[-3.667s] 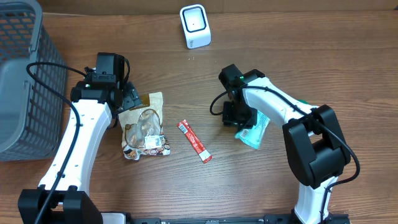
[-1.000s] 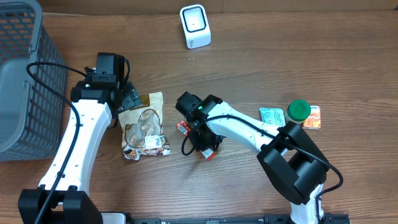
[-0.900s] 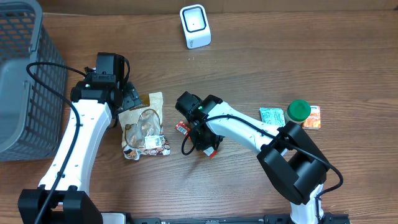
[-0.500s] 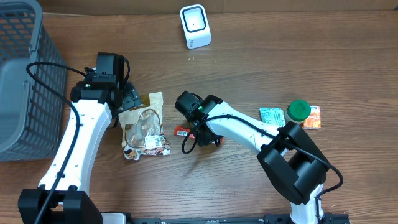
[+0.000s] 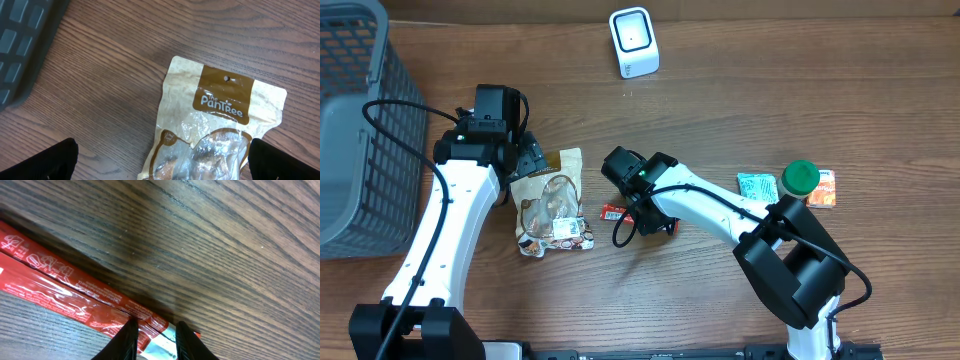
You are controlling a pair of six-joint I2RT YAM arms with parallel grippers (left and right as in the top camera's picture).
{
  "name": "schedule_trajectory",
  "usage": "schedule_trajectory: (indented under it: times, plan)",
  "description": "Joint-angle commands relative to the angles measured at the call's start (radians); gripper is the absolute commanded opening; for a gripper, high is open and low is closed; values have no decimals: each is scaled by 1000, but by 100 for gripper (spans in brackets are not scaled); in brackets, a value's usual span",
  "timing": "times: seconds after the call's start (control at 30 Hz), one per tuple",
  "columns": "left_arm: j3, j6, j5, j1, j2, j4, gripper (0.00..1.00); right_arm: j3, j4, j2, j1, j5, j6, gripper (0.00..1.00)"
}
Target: Scan the item barcode
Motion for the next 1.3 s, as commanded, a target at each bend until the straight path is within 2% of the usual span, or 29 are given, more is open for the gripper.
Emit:
schedule_trajectory:
  times: [0.0,0.37,0.7,0.93,1.27]
  plan:
    - [16,8,0,-1,-20,-2,100,-24,0,-5,-3,6,12,26]
    - [17,8,0,-1,-20,-2,100,-142,103,-5,-10,15,57,25]
    - [17,8,0,-1,-20,-2,99,-142,142,-5,-214,14,208,25]
    - [17,8,0,-1,-20,-2,100,-140,156,-5,-301,-46,216,25]
    - [17,8,0,-1,-20,-2,99,52,-35,-36,-311,-47,153,34]
